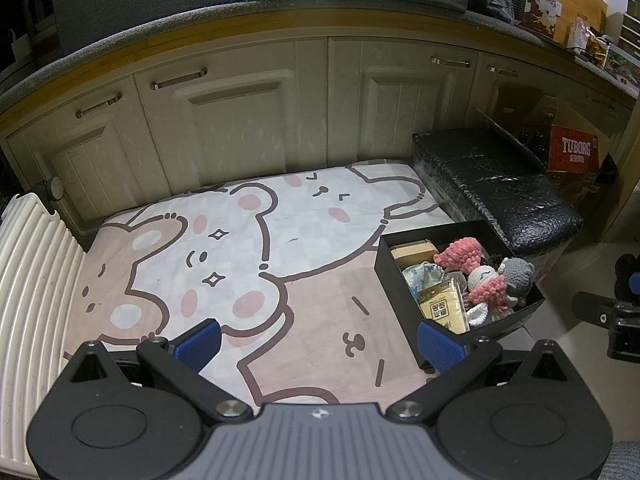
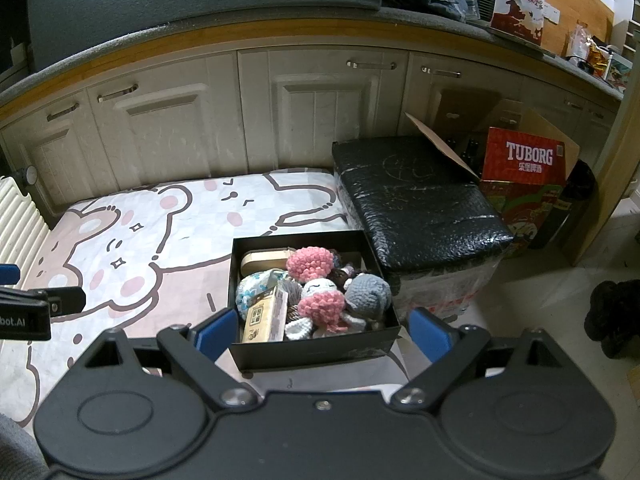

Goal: Organize objects

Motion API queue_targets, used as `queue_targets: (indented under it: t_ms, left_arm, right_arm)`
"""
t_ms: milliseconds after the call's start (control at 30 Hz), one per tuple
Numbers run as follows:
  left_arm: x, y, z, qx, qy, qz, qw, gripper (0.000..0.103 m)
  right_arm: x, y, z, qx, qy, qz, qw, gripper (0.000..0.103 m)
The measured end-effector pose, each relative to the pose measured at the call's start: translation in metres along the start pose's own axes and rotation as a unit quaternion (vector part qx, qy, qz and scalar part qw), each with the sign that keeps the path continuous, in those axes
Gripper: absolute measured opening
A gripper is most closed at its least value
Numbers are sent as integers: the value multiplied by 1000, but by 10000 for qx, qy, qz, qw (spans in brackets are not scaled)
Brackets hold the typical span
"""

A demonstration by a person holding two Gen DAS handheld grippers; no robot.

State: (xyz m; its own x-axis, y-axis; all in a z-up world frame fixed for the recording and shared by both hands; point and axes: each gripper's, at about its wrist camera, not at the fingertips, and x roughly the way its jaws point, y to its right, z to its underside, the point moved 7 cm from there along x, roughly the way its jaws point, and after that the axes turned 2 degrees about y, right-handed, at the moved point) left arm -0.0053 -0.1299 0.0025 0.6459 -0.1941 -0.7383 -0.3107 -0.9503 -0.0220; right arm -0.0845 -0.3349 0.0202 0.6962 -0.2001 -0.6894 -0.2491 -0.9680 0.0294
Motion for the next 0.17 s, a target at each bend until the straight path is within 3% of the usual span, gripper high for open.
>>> queue_targets:
  t_ms: [167]
  left_arm:
    - [0, 1, 1, -9, -6, -5, 10000, 103]
  right_arm:
    - [0, 0, 0, -1, 4, -1, 10000, 94]
